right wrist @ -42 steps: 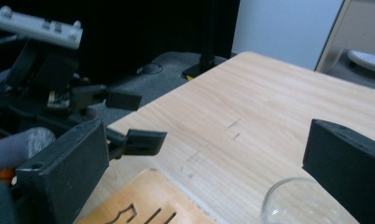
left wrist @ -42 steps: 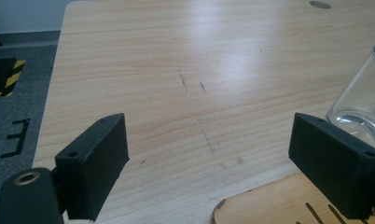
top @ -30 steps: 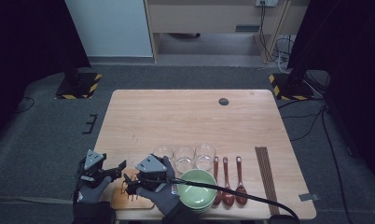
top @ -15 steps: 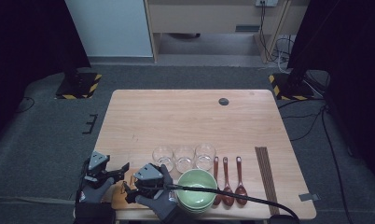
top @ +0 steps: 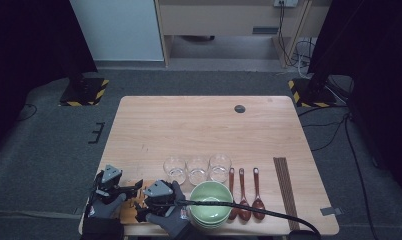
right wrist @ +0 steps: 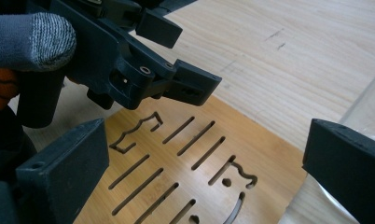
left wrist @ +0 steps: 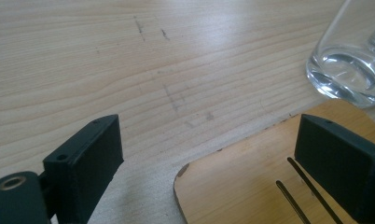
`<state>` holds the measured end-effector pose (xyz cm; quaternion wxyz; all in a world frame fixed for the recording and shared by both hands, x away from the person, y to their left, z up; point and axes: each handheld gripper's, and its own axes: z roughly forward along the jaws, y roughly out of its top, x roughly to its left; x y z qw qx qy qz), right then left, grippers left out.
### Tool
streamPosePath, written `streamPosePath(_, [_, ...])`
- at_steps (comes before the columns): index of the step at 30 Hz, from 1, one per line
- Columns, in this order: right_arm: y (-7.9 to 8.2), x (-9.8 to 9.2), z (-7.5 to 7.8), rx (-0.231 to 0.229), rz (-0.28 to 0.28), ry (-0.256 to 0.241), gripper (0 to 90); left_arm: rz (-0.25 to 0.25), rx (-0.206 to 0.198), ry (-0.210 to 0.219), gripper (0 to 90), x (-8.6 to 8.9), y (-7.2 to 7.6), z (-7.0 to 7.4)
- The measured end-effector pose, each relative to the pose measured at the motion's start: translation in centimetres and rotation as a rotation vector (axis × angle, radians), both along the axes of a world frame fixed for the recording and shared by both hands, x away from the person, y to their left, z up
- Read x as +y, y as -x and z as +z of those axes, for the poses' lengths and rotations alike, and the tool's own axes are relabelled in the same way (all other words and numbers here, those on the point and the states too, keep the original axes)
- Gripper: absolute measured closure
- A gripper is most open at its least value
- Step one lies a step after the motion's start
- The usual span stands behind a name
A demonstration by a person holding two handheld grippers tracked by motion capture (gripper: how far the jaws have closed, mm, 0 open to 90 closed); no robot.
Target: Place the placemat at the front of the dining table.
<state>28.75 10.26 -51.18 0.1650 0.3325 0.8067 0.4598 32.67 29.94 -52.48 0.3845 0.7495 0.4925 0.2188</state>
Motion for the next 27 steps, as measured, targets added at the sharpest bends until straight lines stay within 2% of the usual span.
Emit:
streamPosePath(6, [0.0, 0.1, -0.5, 0.005, -0.004, 0.02, 0.4, -0.013, 0.027, -0.028, 6.0, -0.4, -0.1, -0.5])
streamPosePath(13, [0.0, 0.1, -1.1, 0.028, -0.009, 0.041, 0.5, -0.024, 0.046, -0.042, 5.4, -0.8, -0.3, -0.9])
streamPosePath(21, [0.0, 0.2, -1.6, 0.048, -0.014, 0.058, 0.5, -0.022, 0.05, -0.063, 4.2, -1.0, -0.3, -1.1])
streamPosePath(27, [-0.2, 0.2, -2.0, 0.068, -0.026, 0.062, 0.6, -0.018, 0.058, -0.046, 2.9, -1.0, -0.5, -1.2])
